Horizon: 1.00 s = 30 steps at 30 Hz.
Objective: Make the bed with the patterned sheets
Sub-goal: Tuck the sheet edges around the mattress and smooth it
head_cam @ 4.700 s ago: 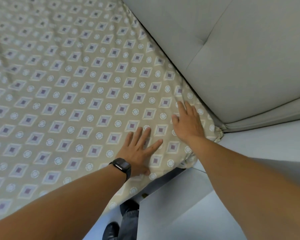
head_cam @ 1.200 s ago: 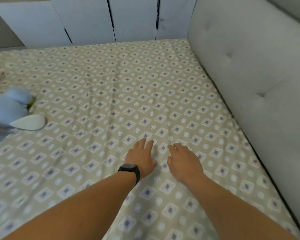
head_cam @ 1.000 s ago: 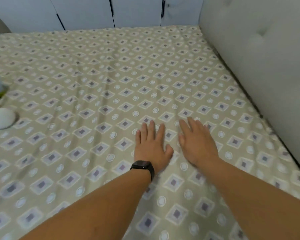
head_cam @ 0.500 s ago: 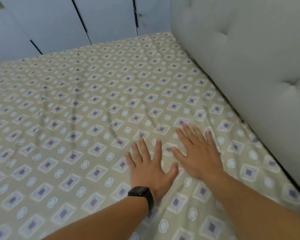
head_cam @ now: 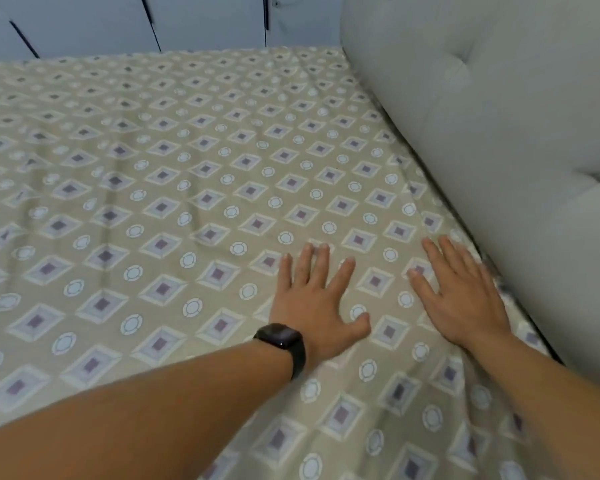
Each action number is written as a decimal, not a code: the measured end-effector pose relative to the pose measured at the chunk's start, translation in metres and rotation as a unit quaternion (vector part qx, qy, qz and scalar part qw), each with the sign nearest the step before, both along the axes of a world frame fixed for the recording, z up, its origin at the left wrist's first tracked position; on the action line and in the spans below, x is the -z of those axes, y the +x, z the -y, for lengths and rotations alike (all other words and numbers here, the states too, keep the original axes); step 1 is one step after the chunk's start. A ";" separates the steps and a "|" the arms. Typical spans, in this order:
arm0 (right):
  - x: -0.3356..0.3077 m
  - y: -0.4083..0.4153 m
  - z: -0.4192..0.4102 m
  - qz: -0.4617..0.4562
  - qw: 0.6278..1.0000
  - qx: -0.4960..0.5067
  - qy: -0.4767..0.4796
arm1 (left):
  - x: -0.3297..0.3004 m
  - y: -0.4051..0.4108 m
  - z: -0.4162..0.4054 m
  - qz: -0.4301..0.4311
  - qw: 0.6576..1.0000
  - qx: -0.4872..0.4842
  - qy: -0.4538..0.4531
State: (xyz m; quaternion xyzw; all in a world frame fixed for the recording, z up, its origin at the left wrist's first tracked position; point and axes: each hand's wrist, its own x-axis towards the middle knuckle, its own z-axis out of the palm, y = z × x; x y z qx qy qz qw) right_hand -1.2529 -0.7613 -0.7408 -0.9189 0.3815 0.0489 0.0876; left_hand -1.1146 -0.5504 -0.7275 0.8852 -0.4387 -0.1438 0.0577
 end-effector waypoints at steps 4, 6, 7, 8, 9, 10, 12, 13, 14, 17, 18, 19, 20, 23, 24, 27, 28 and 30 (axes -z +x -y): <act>0.002 -0.009 0.017 0.039 0.996 0.064 0.054 | 0.006 0.014 0.066 0.010 1.000 -0.003 0.014; 0.003 -0.012 0.027 0.056 0.992 0.080 0.085 | 0.012 0.011 0.076 0.033 0.999 -0.010 0.007; 0.002 -0.015 0.033 0.073 0.988 0.091 0.106 | 0.015 0.008 0.077 0.038 0.999 -0.012 -0.004; 0.002 -0.014 0.036 0.099 0.981 0.106 0.128 | 0.017 0.008 0.073 0.042 0.999 -0.017 -0.016; 0.002 -0.012 0.041 0.127 0.972 0.126 0.151 | 0.018 0.008 0.073 0.044 0.999 -0.015 -0.025; 0.002 -0.008 0.046 0.146 0.962 0.149 0.175 | 0.018 0.008 0.073 0.045 0.999 -0.014 -0.027; 0.003 0.003 0.054 0.154 0.947 0.200 0.201 | 0.020 0.008 0.075 0.046 0.999 -0.012 -0.024; 0.006 0.010 0.057 0.152 0.940 0.218 0.216 | 0.022 0.008 0.075 0.049 0.998 -0.011 -0.023; 0.006 0.016 0.062 0.148 0.932 0.234 0.233 | 0.022 0.008 0.076 0.050 0.998 -0.011 -0.022; 0.002 0.033 0.070 0.134 0.910 0.287 0.267 | 0.023 0.008 0.075 0.053 0.998 -0.011 -0.022; 0.001 0.037 0.071 0.132 0.905 0.305 0.267 | 0.024 0.008 0.074 0.052 0.998 -0.011 -0.024; -0.002 0.038 0.070 0.129 0.904 0.315 0.258 | 0.023 0.008 0.076 0.050 0.998 -0.011 -0.028; -0.002 0.038 0.066 0.117 0.912 0.310 0.242 | 0.023 0.008 0.076 0.050 0.998 -0.013 -0.031; -0.003 0.018 0.044 0.096 0.951 0.242 0.167 | 0.023 0.011 0.077 0.051 0.998 -0.014 -0.031; -0.004 0.006 0.036 0.106 0.957 0.224 0.152 | 0.023 0.010 0.077 0.046 0.998 -0.016 -0.033; -0.006 -0.030 0.006 0.111 0.965 0.215 0.105 | 0.021 0.009 0.075 0.046 0.998 -0.013 -0.033; -0.006 -0.040 -0.004 0.104 0.964 0.234 0.075 | 0.021 0.009 0.075 0.048 0.998 -0.012 -0.033; -0.001 -0.056 -0.019 0.086 0.956 0.281 0.030 | 0.021 0.008 0.074 0.051 0.998 -0.010 -0.032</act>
